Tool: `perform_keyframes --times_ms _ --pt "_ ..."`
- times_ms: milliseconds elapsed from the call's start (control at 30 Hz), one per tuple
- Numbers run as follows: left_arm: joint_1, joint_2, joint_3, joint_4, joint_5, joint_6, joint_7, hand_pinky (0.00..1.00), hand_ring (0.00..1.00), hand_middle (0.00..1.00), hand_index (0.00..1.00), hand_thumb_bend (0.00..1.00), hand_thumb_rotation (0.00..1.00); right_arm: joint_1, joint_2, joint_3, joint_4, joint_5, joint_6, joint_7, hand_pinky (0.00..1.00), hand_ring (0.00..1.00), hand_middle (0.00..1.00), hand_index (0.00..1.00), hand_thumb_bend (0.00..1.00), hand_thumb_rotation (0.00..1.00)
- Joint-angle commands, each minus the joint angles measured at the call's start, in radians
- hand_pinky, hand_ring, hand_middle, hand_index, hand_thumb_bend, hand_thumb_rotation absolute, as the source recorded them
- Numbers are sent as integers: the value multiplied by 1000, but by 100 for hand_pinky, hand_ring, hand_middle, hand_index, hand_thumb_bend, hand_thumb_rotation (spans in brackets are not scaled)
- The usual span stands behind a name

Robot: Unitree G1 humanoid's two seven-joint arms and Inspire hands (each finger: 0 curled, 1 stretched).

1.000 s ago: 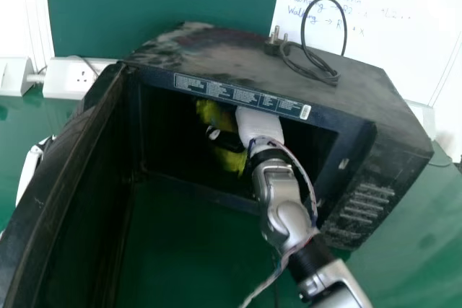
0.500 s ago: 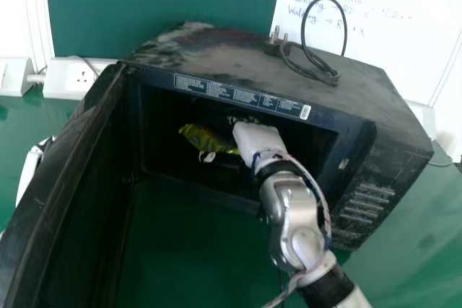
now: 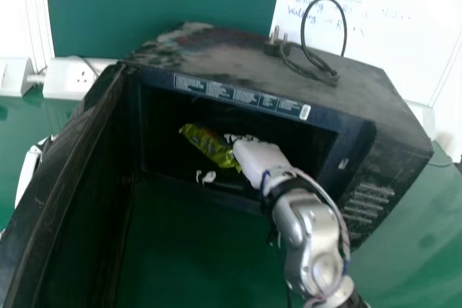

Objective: Put biscuit inside oven

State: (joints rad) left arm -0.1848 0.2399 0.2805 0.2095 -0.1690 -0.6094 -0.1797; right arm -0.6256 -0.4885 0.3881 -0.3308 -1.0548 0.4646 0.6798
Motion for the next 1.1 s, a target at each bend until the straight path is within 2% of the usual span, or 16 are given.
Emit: perform_keyframes --times_ms 0,133,267,467,600,667,800,900,1000,1067 --pt "6 6 0 8 -6 -12 -9 51 54 58 49 51 7 40 -29 -27 -59 -4 -27 24 92 100 100 100 96 99" --pt "6 1 0 8 -19 -11 -16 51 54 58 49 51 7 95 -58 -87 -155 16 -61 52 95 100 100 100 99 100" --pt "4 5 3 15 9 -30 -3 51 54 58 49 51 7 143 -86 -146 -242 21 -90 82 95 100 100 100 100 100" --pt "0 5 6 32 94 -137 37 49 53 57 49 51 7 227 -127 -290 -428 58 -112 145 95 100 100 100 100 100" --pt "-6 6 1 56 103 -213 42 50 53 56 50 51 7 276 -130 -401 -549 122 -103 187 92 97 99 100 100 100" --pt "-8 6 -3 66 90 -241 35 50 53 56 49 51 7 308 -141 -474 -605 180 -100 210 89 94 97 100 100 100" --pt "-12 4 -5 82 92 -294 39 49 52 55 49 51 7 320 -238 -659 -689 370 -48 363 90 97 99 100 95 98" --pt "-10 -3 -2 79 108 -315 55 49 51 54 49 51 8 313 -294 -782 -716 479 -12 423 88 94 97 100 99 95" --pt "-6 -7 -3 69 130 -334 70 46 49 53 49 51 8 314 -322 -900 -716 586 0 444 83 90 94 100 99 87" --pt "-2 -8 -2 62 157 -347 85 46 48 52 49 51 8 313 -324 -985 -716 680 59 462 77 87 92 100 95 79"
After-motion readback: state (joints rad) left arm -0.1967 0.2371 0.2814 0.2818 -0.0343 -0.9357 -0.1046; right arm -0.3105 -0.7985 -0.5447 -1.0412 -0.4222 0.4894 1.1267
